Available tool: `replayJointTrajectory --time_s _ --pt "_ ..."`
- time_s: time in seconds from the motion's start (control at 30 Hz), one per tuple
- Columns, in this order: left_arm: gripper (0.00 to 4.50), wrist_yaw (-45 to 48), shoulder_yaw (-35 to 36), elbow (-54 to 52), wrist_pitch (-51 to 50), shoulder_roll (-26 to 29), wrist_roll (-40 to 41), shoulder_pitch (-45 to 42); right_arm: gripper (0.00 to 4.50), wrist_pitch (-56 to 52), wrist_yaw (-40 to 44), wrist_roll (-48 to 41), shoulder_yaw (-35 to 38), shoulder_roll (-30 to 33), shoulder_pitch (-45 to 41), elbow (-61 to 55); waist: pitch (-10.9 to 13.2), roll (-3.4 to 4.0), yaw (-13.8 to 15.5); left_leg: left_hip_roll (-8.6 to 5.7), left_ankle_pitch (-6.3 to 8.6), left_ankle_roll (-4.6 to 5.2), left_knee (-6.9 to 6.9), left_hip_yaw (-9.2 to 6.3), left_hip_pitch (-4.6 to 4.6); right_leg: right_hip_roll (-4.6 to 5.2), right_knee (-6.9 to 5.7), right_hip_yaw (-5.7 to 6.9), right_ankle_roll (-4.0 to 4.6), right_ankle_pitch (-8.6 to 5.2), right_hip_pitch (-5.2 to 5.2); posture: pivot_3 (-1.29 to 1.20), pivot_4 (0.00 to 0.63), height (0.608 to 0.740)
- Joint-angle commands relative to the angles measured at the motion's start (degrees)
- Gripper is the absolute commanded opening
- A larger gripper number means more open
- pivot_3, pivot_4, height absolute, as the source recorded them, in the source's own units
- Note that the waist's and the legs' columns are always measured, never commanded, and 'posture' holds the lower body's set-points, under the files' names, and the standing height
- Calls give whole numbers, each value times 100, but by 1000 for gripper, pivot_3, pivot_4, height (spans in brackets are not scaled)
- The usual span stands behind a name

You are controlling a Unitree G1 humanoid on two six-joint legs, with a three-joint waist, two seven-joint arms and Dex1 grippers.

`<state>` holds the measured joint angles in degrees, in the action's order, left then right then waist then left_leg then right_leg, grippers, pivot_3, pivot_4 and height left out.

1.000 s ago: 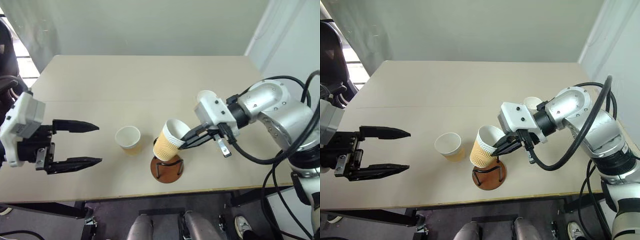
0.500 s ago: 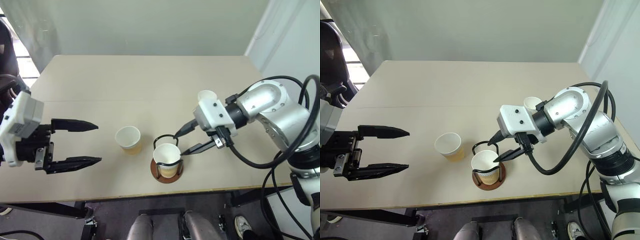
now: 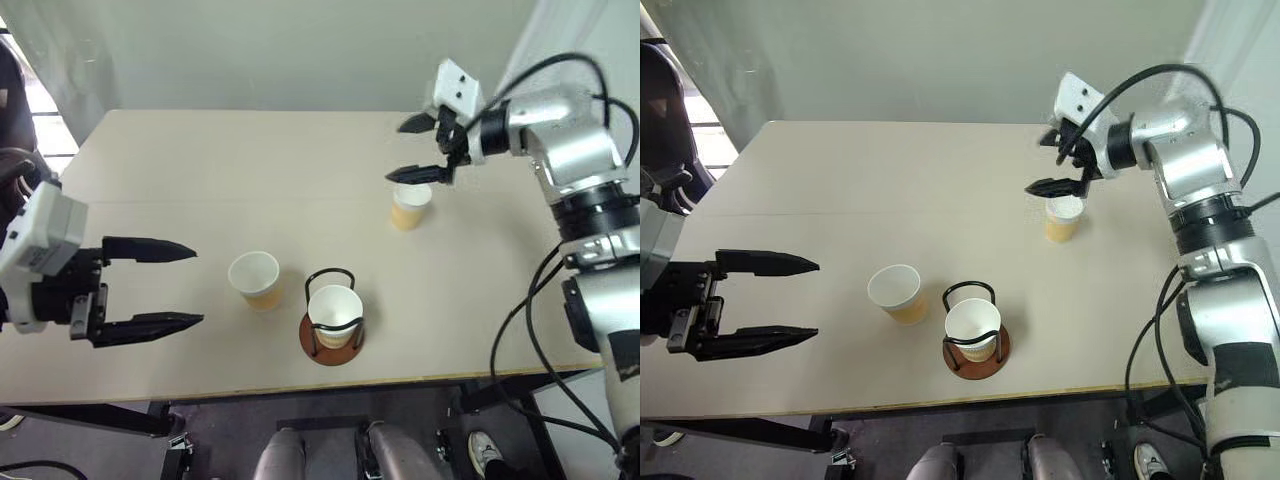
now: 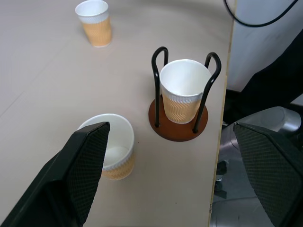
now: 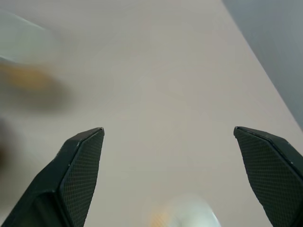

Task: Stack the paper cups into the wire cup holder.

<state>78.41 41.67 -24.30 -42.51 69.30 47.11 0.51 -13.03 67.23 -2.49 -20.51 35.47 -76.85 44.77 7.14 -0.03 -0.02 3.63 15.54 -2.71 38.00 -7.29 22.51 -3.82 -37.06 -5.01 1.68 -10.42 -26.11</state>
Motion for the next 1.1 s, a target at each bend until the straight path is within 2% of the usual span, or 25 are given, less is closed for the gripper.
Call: replayJointTrajectory --time_s 0.03,0.1,0.2,0.5,0.63,0.93,0.97,1.1 --pt "4500 -18 223 -123 -43 26 47 7 4463 893 -390 701 -188 -309 -324 1316 5 8 -2 0 9 16 -1 0 6 -2 0 2 0 2 -7 0 150 740" --pt "4500 -32 352 -209 -133 13 74 73 4463 1146 -499 972 -241 -460 -407 1817 9 16 -3 6 14 24 -5 0 29 -3 -8 11 -46 30 -29 0 150 740" --pt "4500 -48 541 -319 -254 -22 89 192 4463 1392 -702 1277 -226 -607 -480 2325 13 22 -4 15 14 25 -9 0 69 -8 -5 22 -47 30 -63 0 150 740" --pt "4500 -86 967 -569 -491 -140 130 475 4463 1689 -664 1857 -234 -754 -424 2787 14 23 -16 17 21 8 7 5 72 -7 15 24 -48 31 -52 0 150 740" --pt "4500 -132 1012 -635 -524 -171 158 515 3569 1756 -626 1991 -193 -801 -398 2797 14 23 -8 17 21 8 11 2 58 -7 8 24 -53 37 -40 0 150 740" --pt "4500 -185 1041 -686 -540 -203 200 553 248 1802 -618 2166 -162 -846 -317 2835 14 23 -15 18 17 14 14 2 42 -7 6 24 -47 55 -32 0 150 740" --pt "4500 -186 1048 -690 -541 -209 199 560 31 1805 -609 2176 -161 -855 -302 2832 14 23 -15 18 18 14 14 2 43 -7 6 24 -47 55 -32 0 150 740" --pt "4500 -175 1074 -706 -539 -218 192 587 31 1839 -680 2254 -173 -881 -272 2841 14 23 -17 18 18 14 14 2 43 -7 7 24 -48 55 -32 0 150 740"
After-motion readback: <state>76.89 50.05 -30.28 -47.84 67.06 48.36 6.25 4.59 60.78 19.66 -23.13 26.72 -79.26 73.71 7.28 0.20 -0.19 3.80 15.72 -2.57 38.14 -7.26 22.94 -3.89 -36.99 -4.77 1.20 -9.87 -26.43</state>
